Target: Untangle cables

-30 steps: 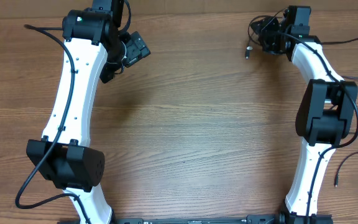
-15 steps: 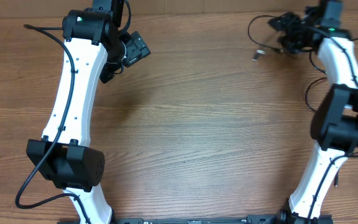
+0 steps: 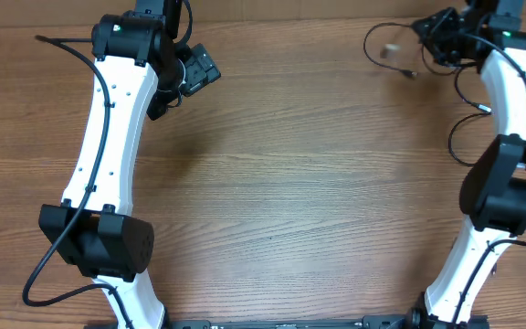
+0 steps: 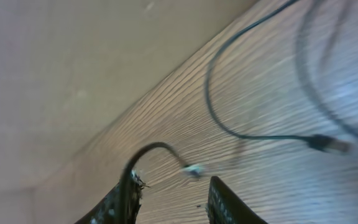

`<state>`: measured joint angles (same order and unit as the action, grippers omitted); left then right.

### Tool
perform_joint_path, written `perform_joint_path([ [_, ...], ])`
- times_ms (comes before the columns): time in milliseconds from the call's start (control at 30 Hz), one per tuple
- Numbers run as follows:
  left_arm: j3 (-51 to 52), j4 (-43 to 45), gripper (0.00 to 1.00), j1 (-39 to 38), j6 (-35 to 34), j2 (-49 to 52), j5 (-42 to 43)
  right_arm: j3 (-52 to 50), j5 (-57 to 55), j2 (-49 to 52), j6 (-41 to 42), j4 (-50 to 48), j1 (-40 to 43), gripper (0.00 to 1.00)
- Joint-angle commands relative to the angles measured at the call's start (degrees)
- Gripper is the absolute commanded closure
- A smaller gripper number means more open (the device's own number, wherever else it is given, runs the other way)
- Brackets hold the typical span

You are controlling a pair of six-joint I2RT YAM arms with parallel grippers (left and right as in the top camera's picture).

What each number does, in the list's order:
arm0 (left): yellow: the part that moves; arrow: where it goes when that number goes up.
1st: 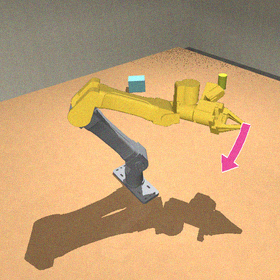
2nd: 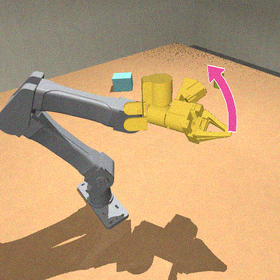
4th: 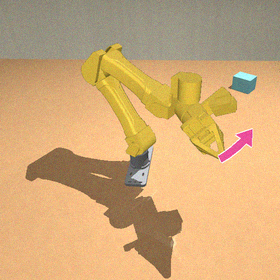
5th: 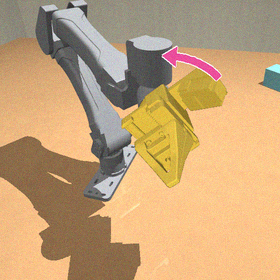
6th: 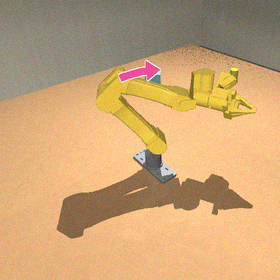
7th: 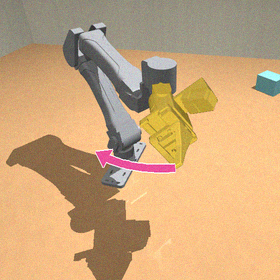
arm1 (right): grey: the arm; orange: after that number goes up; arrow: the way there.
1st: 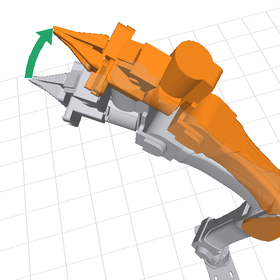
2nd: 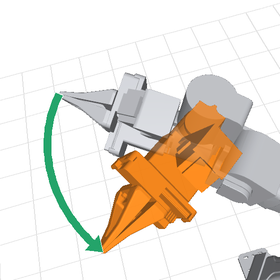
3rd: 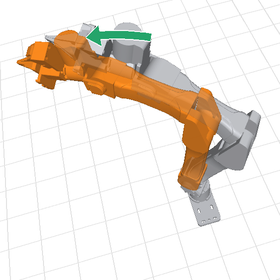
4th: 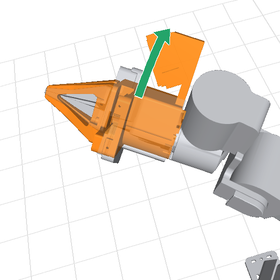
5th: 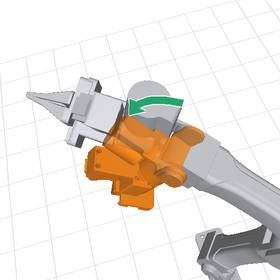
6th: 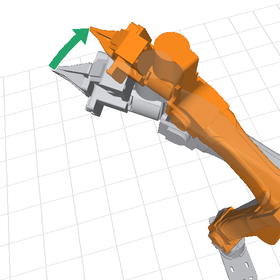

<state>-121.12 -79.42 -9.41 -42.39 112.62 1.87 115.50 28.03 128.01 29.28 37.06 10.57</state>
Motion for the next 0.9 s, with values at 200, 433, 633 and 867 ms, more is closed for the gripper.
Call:
perform_joint_path([
  [200, 0.3, 0.2, 0.00, -1.7, 0.0, 0.5, -0.8, 0.2, -19.6, 0.1, -0.4, -1.4, -11.0, 0.33],
  [433, 0.3, 0.5, 0.00, -2.2, 0.0, 0.5, -0.8, 0.2, -21.0, 0.2, 0.0, 1.4, -11.5, 0.00],
  [633, 0.3, 0.7, 0.00, -2.3, 0.0, 0.5, -0.8, 0.2, -8.5, 0.2, -3.7, 7.3, -11.6, 0.00],
  [867, 0.3, 0.3, 0.00, -2.3, 0.0, 0.5, -0.8, 0.2, 22.4, 0.2, 20.1, 7.9, -11.0, 0.00],
])
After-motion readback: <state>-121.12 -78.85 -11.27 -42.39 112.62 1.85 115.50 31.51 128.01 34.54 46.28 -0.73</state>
